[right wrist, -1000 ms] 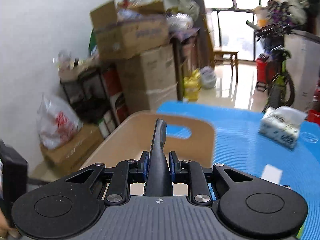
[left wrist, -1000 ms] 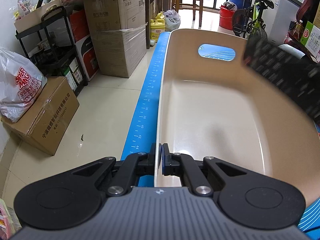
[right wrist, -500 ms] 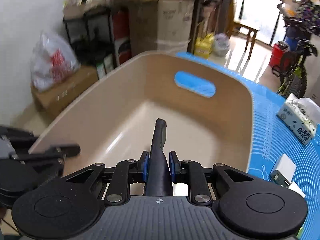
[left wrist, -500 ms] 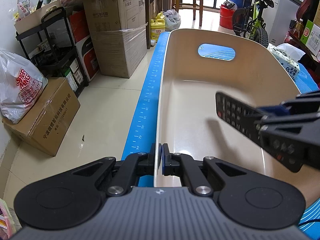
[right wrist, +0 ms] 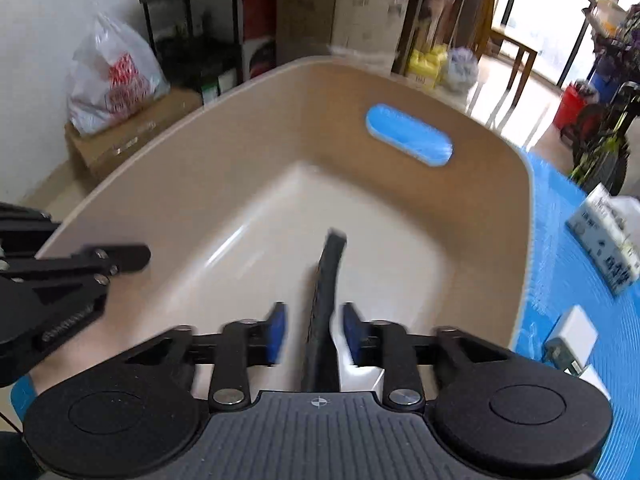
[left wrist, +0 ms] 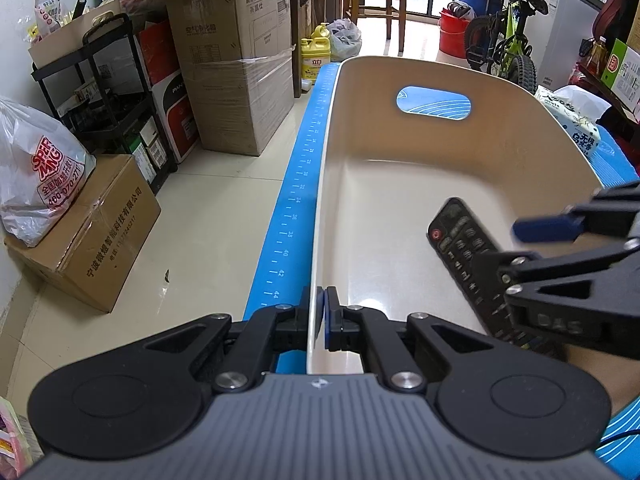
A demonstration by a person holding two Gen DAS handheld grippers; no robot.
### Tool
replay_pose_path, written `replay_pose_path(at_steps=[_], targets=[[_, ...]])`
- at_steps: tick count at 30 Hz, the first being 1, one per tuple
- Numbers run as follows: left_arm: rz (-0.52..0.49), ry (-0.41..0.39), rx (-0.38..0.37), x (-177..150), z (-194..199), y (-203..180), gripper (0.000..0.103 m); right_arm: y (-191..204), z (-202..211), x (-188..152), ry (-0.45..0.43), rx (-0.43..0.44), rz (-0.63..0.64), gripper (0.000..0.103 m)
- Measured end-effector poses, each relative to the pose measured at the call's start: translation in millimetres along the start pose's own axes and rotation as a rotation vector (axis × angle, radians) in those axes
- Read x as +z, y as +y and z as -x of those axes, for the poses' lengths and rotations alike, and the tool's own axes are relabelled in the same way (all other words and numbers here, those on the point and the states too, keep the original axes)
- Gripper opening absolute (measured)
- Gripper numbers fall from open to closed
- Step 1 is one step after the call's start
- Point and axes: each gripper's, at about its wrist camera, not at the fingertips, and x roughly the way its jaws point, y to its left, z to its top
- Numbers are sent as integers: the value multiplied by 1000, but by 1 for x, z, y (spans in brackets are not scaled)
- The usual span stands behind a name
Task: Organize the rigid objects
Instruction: 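Lift the black remote with the right tool and release it into the beige bin, then move the right tool back to the blue-and-peach mouse and grasp it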
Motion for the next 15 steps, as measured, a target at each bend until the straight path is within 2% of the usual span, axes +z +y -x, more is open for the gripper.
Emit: replay_pose_path(at_steps=[3, 8, 15], targets=[[-1, -1, 3, 0, 0, 0, 5, -2, 16, -4, -59, -9, 5, 58], [-3, -2, 7, -1, 2, -1, 5, -9, 44, -12, -138, -35, 22, 77], [-3, -2, 7, -1, 2, -1, 6, -39, 88, -30, -230, -74, -28, 94]])
